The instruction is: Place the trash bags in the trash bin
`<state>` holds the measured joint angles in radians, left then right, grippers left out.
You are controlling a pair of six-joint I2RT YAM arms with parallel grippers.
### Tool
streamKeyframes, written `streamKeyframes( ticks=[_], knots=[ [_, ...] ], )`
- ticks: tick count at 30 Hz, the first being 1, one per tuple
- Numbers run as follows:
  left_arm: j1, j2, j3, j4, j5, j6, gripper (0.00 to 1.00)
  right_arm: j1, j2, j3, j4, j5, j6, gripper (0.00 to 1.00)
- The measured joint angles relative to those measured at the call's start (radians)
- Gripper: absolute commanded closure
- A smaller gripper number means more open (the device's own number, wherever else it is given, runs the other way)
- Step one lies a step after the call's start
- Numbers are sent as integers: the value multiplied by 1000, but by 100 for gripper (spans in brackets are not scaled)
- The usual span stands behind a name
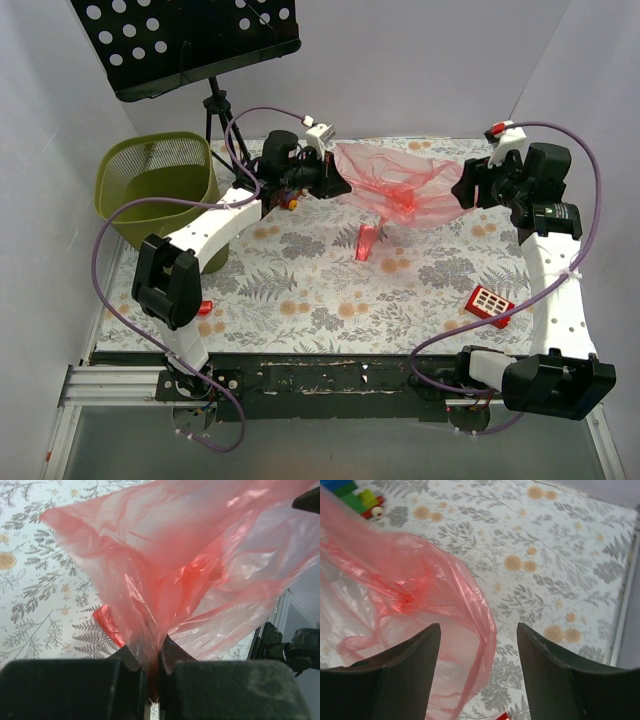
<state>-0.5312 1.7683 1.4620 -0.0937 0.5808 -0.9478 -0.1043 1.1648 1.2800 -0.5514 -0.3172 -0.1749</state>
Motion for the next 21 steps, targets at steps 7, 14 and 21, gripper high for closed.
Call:
streamKeyframes(
  ticks=[7, 14, 21],
  knots=[
    [2, -24, 66, -60, 74, 126, 100, 98, 14, 42, -8, -257, -101, 13],
    [4, -50, 106, -92, 114, 218, 100, 251, 86, 85, 5, -314, -173, 12],
    [5, -88, 111, -110, 140, 312, 100, 371, 173, 85, 39, -209, -210, 15]
  ],
)
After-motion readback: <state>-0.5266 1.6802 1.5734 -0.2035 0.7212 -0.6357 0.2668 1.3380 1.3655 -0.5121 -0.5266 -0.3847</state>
